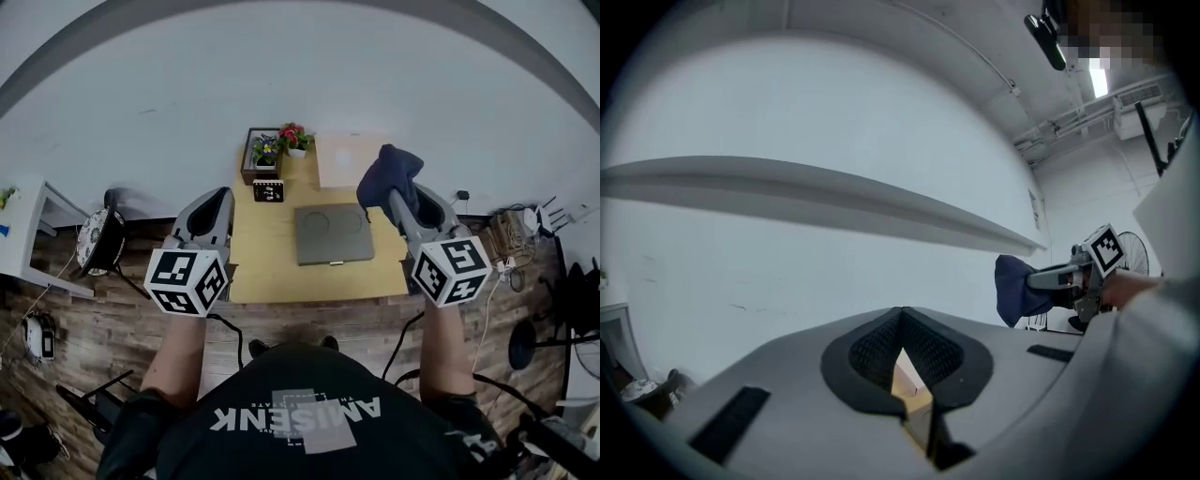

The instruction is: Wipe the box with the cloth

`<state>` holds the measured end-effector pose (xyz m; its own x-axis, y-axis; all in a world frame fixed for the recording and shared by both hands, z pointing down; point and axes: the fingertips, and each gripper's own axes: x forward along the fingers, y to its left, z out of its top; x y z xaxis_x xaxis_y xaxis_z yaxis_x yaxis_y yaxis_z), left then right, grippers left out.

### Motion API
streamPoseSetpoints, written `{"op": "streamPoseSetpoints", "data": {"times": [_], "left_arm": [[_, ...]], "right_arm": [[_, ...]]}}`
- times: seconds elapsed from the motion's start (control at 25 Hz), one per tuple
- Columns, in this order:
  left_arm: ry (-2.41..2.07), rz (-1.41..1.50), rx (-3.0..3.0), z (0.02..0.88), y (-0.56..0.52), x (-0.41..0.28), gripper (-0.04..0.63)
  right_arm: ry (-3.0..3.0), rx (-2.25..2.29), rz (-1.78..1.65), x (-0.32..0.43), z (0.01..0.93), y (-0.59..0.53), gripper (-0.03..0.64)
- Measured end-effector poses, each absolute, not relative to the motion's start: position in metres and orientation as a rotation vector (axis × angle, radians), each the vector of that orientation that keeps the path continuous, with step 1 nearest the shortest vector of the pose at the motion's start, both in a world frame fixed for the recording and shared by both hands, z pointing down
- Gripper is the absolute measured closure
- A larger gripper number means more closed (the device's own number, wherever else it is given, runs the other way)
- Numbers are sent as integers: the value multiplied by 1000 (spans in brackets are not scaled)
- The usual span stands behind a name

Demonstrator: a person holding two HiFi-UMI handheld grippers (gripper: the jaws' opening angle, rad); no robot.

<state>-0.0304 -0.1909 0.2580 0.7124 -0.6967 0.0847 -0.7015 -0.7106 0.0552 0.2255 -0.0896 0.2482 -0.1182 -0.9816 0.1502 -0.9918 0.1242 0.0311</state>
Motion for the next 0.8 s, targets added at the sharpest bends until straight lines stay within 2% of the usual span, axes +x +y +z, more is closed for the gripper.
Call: {"op": "streamPoseSetpoints", "data": {"times": [0.8], "left_arm": [[-1143,70,2896,250,-180,-11,595]], "right_arm": [[-2253,2032,137,237,258,-92,515]]}}
